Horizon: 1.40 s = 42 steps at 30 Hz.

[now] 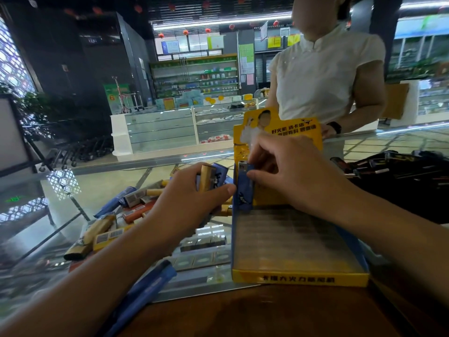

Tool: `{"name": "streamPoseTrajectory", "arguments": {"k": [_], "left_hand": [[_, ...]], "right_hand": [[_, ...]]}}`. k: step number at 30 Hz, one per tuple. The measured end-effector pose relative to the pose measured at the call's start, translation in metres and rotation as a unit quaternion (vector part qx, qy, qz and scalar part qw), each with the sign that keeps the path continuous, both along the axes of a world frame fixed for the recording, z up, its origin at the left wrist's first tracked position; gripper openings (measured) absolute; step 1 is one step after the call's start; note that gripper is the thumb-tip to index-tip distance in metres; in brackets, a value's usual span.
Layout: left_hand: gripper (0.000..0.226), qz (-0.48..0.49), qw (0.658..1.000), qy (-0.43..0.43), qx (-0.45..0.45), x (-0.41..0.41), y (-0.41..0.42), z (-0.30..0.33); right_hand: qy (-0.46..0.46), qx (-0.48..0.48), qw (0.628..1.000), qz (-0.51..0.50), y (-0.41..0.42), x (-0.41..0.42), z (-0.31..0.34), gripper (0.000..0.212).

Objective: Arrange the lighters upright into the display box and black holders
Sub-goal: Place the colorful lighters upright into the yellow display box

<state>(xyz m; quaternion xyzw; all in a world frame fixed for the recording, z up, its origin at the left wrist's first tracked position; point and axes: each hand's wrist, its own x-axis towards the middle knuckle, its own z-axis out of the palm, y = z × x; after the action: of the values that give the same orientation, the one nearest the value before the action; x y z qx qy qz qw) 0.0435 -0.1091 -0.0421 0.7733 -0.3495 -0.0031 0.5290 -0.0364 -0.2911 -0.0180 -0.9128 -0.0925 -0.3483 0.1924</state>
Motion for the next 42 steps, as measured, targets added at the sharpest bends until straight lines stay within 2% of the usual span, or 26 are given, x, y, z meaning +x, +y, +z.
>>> {"name": "streamPoseTrajectory", "arguments": {"k": [10,19,23,29,31,34,39,42], "left_hand": [[0.015,-0.018,1.0,0.011,-0.001,0.001,0.0,-0.002],[0.015,-0.024,1.0,0.0,0.0,-0.003,0.0,0.002],[0.012,-0.022,1.0,-0.011,0.0,-0.004,0.0,0.001],[0.011,-0.034,0.999,-0.02,-0.004,-0.004,0.0,0.001],[0.003,-0.04,0.999,-0.027,-0.008,-0.006,0.0,0.001],[0.005,-0.04,0.997,-0.063,-0.013,-0.008,0.0,0.003],[0.009,-0.04,0.993,-0.108,-0.024,-0.009,0.002,0.007],[0.012,-0.053,0.991,-0.119,-0.013,-0.011,0.003,0.008]], "right_hand": [[0.005,-0.037,0.999,-0.022,0.0,0.001,0.0,0.02],[0.024,-0.02,0.999,-0.012,-0.004,0.003,0.002,0.026],[0.042,-0.044,0.998,-0.008,-0.001,0.004,-0.002,0.022],[0.011,-0.082,0.996,-0.024,-0.002,0.007,-0.002,0.015],[-0.011,-0.065,0.998,-0.023,-0.002,0.006,-0.004,0.014],[-0.047,-0.012,0.999,0.02,0.002,0.002,-0.002,0.018],[0.026,0.058,0.994,0.092,0.013,-0.003,0.0,0.032],[0.022,0.067,0.993,0.098,0.015,-0.002,-0.001,0.029]]}}
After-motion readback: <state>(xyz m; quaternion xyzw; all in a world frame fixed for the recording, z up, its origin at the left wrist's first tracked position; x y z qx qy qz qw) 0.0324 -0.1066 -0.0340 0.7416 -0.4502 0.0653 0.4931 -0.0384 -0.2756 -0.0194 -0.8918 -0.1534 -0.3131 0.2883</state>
